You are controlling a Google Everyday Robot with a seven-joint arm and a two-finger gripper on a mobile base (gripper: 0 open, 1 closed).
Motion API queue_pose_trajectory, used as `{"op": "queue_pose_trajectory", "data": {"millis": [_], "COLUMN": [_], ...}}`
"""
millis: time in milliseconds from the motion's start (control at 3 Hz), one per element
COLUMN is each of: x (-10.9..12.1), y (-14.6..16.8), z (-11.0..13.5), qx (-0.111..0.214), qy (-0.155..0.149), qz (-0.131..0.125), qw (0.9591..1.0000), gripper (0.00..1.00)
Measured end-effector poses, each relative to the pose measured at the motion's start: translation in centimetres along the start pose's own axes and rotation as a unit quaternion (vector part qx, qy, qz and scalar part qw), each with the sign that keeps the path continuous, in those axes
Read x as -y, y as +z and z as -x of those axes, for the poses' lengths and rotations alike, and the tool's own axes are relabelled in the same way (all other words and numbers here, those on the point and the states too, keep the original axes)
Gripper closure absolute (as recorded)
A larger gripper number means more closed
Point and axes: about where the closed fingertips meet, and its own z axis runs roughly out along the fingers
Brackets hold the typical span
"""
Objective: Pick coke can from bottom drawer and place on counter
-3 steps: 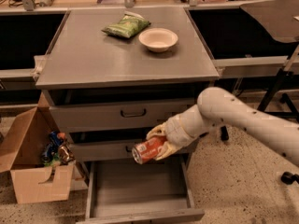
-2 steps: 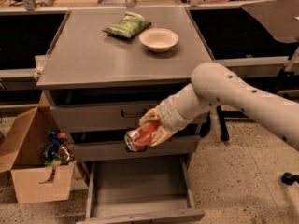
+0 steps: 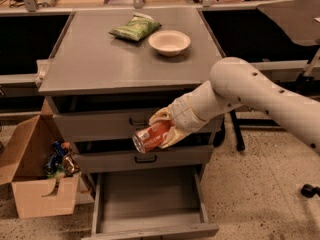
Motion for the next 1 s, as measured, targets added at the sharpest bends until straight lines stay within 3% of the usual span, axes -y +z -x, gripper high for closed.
{"op": "queue_pose_trajectory", "data": {"millis": [333,667,1000], "x": [3.8,8.8,14.4], "y": [-4.0,-7.0,-6.6], "z": [2.8,4.4,4.8], "qx": [0.018,0.045,0.07], "qy": [-0.019,-0.017,0.014], "qz": [-0.024,-0.023,-0.023], "qw": [0.9994,0.9986,0.9972], "gripper": [1.0,1.0,1.0]}}
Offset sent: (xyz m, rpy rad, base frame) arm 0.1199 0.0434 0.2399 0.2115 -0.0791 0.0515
